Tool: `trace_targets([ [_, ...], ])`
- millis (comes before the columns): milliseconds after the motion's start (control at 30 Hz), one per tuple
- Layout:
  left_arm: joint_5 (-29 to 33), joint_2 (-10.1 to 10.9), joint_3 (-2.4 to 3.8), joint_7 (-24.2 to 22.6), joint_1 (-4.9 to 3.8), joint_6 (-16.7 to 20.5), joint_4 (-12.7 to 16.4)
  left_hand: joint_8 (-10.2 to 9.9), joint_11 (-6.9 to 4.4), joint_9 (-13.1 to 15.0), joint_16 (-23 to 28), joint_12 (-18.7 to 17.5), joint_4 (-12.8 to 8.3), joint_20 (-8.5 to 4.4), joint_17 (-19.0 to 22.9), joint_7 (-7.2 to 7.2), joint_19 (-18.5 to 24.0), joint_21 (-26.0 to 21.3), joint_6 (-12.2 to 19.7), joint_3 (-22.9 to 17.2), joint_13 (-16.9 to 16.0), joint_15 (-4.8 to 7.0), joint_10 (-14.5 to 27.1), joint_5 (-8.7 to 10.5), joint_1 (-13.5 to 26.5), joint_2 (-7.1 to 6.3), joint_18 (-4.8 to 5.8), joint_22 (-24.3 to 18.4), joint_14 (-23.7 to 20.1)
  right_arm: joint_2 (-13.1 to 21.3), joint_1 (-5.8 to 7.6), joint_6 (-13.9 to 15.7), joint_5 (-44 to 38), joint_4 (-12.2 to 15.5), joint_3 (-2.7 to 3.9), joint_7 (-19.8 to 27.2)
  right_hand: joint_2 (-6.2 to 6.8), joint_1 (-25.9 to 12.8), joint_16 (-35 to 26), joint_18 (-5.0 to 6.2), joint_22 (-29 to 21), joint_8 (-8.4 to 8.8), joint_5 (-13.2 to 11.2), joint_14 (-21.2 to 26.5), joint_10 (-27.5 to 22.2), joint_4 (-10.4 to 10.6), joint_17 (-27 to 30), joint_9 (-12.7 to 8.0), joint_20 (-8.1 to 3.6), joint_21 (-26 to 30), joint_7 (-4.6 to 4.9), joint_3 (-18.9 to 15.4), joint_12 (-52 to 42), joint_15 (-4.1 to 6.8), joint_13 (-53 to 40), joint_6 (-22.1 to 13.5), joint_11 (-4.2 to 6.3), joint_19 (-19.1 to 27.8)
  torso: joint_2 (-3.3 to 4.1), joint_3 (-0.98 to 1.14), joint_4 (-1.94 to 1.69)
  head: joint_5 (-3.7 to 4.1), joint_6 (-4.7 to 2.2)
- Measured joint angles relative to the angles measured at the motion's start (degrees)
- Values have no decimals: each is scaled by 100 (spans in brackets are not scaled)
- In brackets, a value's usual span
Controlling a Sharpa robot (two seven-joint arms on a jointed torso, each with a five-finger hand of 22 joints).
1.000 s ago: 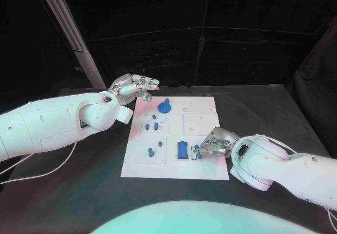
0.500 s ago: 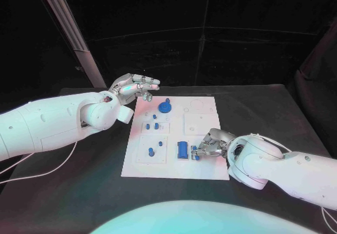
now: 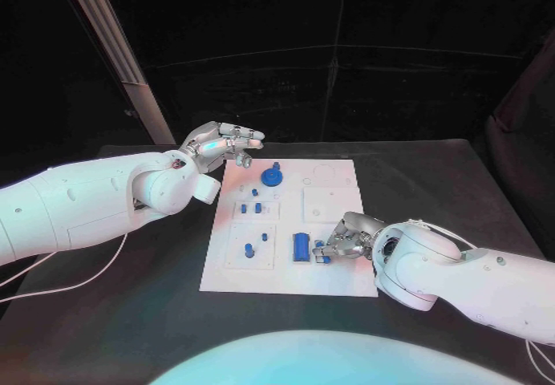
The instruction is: Assemble the parts on the task board
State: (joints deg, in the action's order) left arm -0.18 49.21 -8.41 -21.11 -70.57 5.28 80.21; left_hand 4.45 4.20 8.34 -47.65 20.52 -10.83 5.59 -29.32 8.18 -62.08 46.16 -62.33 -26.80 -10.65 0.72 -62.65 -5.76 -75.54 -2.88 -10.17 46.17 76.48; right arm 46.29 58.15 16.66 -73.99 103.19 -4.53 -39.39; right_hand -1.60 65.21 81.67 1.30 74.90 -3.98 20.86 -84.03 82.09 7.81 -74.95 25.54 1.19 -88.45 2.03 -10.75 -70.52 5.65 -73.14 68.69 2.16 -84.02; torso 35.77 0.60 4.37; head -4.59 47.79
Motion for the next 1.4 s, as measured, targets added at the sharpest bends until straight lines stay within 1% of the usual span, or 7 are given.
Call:
trace_targets([
  [200,0,4,0,3,0,-1,4,0,0,0,0,0,0,0,0,0,0,0,0,0,1,0,0,0,0,0,0,0,0,-16,0,-7,-60,-35,0,-30,68,-68,-35,0,0,0,-838,0,0,322,0,40,0,27,6,-89,50,0,38,6,0,0,1,0,0,-2,-4],
  [333,0,5,0,5,0,-2,7,0,0,0,0,0,0,0,0,0,0,0,0,0,1,0,0,0,0,0,0,0,0,-21,0,-6,-92,-40,0,-41,102,-99,-66,0,0,0,-1072,0,0,492,1,55,0,27,6,-86,50,0,51,6,0,0,1,0,2,-3,-5],
  [433,0,5,0,6,0,-2,8,0,0,0,0,0,0,0,0,0,0,0,0,0,1,0,0,0,0,0,0,0,0,-27,0,-6,-104,-35,0,-42,117,-55,-66,0,0,0,-1051,0,0,552,1,80,0,27,1,-27,50,0,36,26,0,0,1,2,4,-3,-1],
  [567,0,5,0,7,0,-3,8,0,0,-1,0,0,0,0,-1,0,0,0,0,0,1,0,0,0,0,0,0,0,0,-28,0,-4,-118,-5,0,-41,-25,87,-66,0,0,-39,-855,0,0,603,1,126,0,27,-42,24,50,-1,11,149,0,0,1,2,4,1,-1],
  [767,0,7,0,10,-1,-4,8,0,0,-1,0,0,0,0,-1,0,0,0,0,0,1,0,0,0,0,0,0,0,0,-7,0,0,-118,86,0,-25,-91,152,-37,0,0,-83,-783,0,31,658,2,188,-41,-1,-79,46,51,-1,-14,249,31,-2,1,3,4,4,4],
  [1200,0,9,0,20,-1,-11,5,0,0,5,0,0,0,0,-1,0,0,0,0,0,-1,0,0,0,0,0,0,0,0,163,0,47,-127,138,0,7,-91,152,-37,0,0,-64,-736,0,31,729,2,202,-41,3,-62,-25,87,-1,33,258,31,-2,-2,3,6,10,-1],
  [1400,0,7,0,26,-1,-15,2,0,0,5,0,0,0,0,-1,0,0,0,0,0,-3,0,0,0,0,0,0,0,0,198,0,7,-165,123,0,24,74,307,-41,0,0,-23,-961,1,31,744,3,235,-41,26,-34,-92,113,-1,64,230,31,-1,-3,3,6,17,-11],
])
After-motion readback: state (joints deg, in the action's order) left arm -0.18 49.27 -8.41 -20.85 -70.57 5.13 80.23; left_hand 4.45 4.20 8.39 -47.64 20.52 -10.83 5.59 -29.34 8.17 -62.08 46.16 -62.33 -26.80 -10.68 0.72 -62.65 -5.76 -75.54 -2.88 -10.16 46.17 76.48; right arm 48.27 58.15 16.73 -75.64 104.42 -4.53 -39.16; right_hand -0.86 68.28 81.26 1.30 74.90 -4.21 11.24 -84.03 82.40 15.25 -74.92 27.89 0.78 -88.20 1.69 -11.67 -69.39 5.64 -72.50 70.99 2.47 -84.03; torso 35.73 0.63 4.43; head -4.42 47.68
